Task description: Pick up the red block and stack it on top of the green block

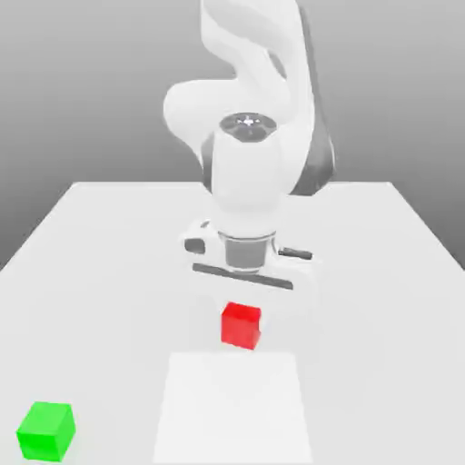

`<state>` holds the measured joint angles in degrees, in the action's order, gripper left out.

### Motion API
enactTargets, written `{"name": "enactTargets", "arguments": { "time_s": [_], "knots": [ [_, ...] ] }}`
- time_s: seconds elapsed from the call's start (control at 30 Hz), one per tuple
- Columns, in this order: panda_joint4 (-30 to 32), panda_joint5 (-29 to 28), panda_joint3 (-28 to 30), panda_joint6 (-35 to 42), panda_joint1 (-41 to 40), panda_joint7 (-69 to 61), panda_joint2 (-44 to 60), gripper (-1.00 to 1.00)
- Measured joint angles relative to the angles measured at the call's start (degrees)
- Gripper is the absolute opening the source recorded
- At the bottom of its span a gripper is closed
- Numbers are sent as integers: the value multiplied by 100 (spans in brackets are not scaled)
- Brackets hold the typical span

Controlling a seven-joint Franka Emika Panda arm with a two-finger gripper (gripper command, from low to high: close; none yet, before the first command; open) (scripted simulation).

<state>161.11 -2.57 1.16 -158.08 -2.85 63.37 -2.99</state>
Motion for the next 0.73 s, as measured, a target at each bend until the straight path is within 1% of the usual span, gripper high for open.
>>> {"name": "enactTargets", "arguments": {
  "time_s": [0.2,0.47,0.6,0.63,0.73],
  "knots": [
    [-1120,34,281,517,-770,-1175,609,-100],
    [-2606,468,544,1174,-1662,-3019,1441,-100],
    [-2808,679,491,649,-1828,-3345,2173,-100],
    [-2821,714,467,503,-1852,-3375,2333,100],
    [-2821,714,467,503,-1852,-3375,2333,100]
  ]
}}
